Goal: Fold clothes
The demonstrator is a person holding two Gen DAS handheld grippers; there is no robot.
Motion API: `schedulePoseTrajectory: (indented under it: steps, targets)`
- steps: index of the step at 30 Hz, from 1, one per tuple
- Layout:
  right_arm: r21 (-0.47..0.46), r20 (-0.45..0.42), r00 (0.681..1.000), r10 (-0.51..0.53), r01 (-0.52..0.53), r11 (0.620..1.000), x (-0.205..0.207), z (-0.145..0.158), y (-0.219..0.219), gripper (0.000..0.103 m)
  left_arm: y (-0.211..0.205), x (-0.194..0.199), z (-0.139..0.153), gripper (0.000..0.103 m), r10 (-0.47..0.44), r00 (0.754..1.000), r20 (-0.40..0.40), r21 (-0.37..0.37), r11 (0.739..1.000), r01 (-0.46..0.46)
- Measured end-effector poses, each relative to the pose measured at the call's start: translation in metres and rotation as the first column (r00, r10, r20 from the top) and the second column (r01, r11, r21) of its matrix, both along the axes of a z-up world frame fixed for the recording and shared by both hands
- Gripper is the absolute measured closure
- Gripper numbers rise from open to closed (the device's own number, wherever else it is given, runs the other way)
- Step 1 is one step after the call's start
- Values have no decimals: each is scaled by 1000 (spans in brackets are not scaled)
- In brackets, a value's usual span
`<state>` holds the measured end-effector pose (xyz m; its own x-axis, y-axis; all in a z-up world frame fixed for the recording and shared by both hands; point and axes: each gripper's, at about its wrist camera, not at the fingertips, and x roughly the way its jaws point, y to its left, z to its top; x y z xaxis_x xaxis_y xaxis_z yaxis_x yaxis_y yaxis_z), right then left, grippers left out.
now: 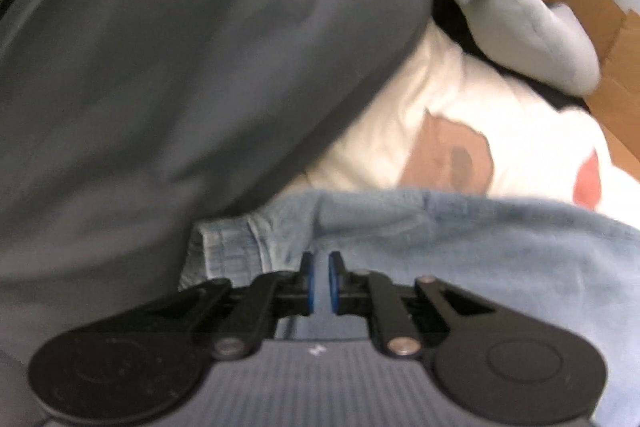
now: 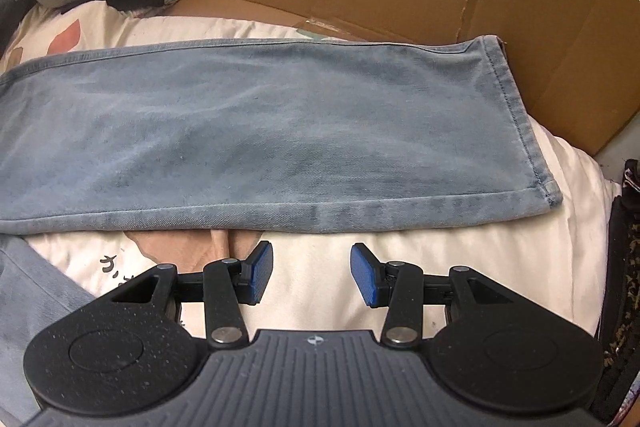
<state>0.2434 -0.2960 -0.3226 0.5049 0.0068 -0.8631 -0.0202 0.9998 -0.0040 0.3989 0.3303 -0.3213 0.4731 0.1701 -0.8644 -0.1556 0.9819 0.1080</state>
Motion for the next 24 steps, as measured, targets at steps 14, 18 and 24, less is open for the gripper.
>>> schedulePoseTrajectory:
  steps: [14, 18, 24]
  targets:
    - [-42, -40, 996, -79, 77, 996, -29, -5, -32, 53, 4, 23, -58, 100, 64, 989, -133, 117, 992, -49]
    - [-35, -38, 995, -92, 90, 995, -39, 1, -44, 52, -4, 20, -46, 99, 62, 987, -149, 120, 992, -44]
    - [23, -29, 995, -96, 96, 995, -55, 23, -65, 51, -14, -14, -6, 60, 16, 991, -129, 99, 995, -3]
